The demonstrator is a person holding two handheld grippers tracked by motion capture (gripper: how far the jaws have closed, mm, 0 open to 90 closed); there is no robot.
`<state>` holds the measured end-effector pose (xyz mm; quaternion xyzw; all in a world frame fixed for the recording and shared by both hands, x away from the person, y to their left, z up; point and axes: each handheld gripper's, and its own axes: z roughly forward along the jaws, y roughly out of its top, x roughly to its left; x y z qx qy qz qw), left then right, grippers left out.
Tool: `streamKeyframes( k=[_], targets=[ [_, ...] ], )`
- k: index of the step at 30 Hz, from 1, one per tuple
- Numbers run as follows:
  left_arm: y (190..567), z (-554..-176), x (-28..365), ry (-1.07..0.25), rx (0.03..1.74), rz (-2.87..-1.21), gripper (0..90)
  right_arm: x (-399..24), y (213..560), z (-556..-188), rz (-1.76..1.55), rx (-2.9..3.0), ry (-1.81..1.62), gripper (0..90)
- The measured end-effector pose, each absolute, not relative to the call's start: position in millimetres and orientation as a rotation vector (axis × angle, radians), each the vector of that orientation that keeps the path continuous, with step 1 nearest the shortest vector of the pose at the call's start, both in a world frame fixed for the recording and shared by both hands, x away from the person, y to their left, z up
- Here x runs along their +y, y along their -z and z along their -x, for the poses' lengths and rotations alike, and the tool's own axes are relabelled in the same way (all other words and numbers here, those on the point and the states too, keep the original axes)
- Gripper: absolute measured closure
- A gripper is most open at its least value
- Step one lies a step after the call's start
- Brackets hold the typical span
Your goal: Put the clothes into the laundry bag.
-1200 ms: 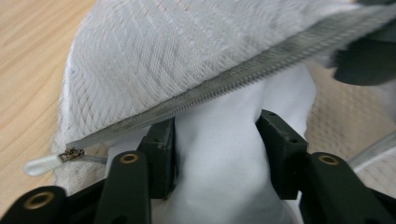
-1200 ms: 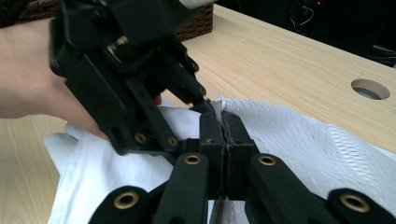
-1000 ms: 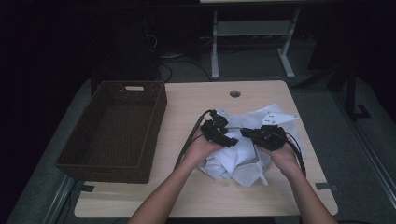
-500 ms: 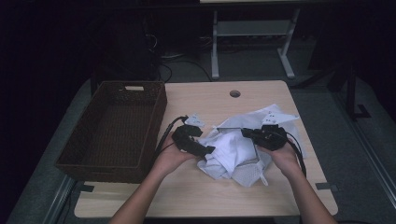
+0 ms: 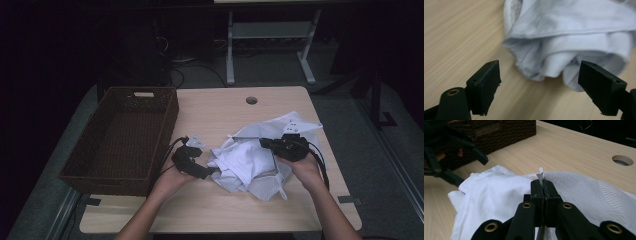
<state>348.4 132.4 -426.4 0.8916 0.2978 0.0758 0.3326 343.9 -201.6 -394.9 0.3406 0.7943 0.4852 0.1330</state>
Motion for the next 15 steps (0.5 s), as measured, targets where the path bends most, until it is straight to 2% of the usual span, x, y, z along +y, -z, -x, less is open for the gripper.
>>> streamKeyframes(
  k=[7, 12, 15],
  targets=[
    [446, -365, 127, -0.185, 0.777, -2.334, 26.3, -203, 396, -344, -0.992, 2.303, -1.397, 87.7],
    [454, -376, 123, -0.126, 0.733, -2.296, 43.8, -204, 398, -344, -1.001, 2.306, -1.386, 87.7],
    [457, -381, 119, -0.114, 0.712, -2.289, 58.7, -205, 397, -344, -1.007, 2.303, -1.383, 87.7]
  ],
)
